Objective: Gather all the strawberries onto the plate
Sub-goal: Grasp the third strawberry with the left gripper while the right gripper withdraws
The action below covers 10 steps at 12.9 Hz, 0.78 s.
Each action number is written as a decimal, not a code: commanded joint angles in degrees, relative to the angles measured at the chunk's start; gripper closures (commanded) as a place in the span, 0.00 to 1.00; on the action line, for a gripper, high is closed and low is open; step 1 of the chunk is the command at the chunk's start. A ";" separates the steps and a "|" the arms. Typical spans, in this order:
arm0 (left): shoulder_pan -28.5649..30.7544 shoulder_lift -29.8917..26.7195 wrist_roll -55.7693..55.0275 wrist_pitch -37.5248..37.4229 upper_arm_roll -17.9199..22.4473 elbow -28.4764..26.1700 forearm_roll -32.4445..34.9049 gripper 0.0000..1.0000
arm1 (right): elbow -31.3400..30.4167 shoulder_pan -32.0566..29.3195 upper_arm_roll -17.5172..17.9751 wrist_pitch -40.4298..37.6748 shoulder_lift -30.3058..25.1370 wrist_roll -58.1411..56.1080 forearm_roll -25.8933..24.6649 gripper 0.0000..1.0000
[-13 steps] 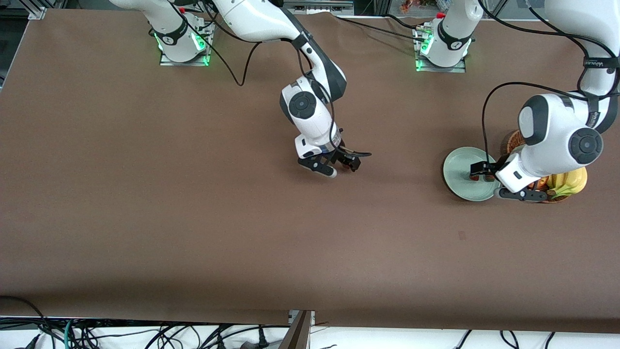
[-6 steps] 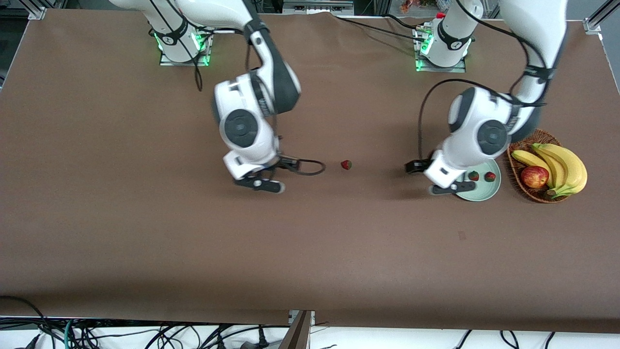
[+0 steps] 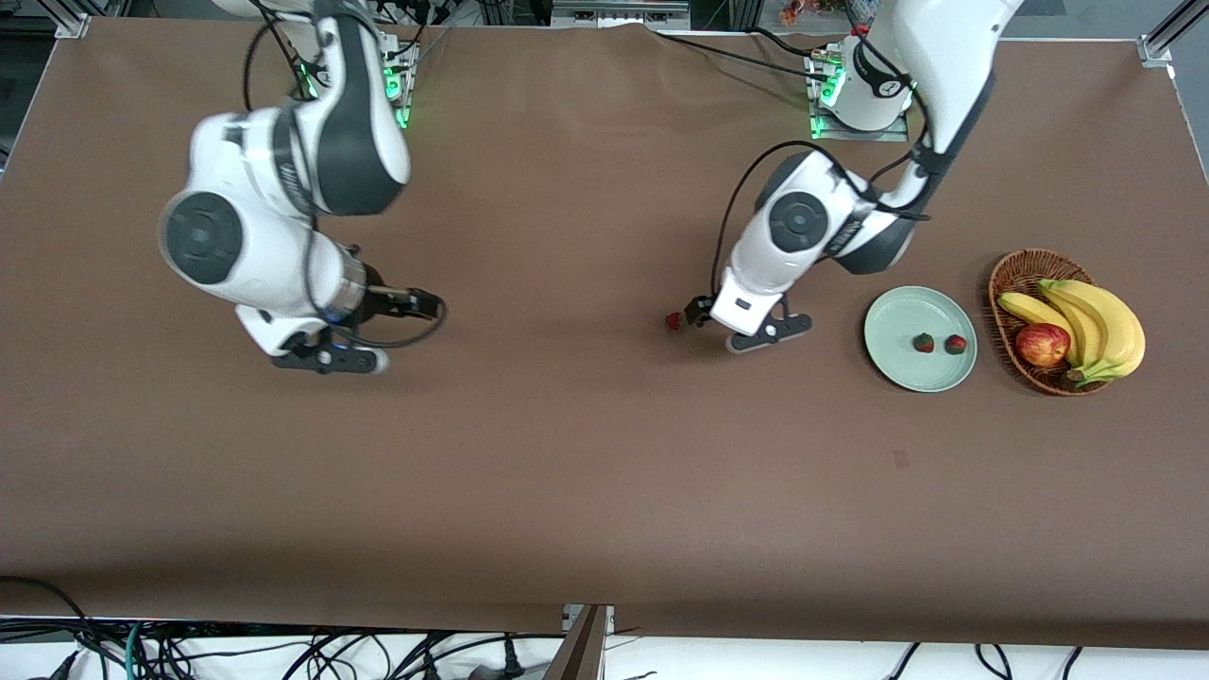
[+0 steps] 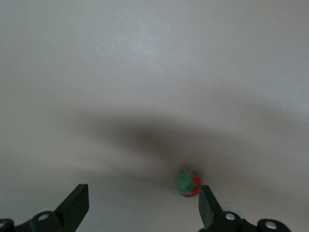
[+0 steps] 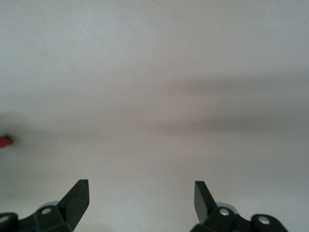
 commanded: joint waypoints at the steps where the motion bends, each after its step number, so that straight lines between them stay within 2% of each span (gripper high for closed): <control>1: -1.23 4.82 -9.70 2.11 -0.36 2.58 5.95 0.00 | -2.00 1.61 -0.53 -0.79 -2.42 -0.46 -2.77 0.04; 4: -2.46 8.70 -14.55 2.11 -0.45 5.14 9.39 0.00 | -1.74 2.84 -0.10 0.52 -1.73 0.67 -5.05 0.04; 5: -2.90 9.75 -15.00 2.11 -0.45 5.66 9.66 0.00 | -1.82 1.89 1.82 2.01 -1.63 1.98 -5.32 0.04; 6: -3.25 10.37 -15.44 2.11 -0.45 6.62 9.66 0.00 | -1.74 -2.56 7.67 2.64 -2.15 4.17 -6.45 0.04; 8: -3.61 10.64 -16.14 2.11 -0.45 6.72 9.66 0.00 | -2.00 -13.28 24.09 5.09 -7.40 9.79 -16.60 0.04; 9: -3.70 10.72 -17.10 2.11 -0.45 6.72 9.66 0.08 | -2.43 -19.07 31.30 4.93 -9.61 10.52 -19.70 0.04; 10: -3.78 10.73 -17.29 2.11 -0.45 6.72 9.66 0.24 | -2.87 -25.39 36.76 4.23 -11.89 9.91 -20.78 0.04</control>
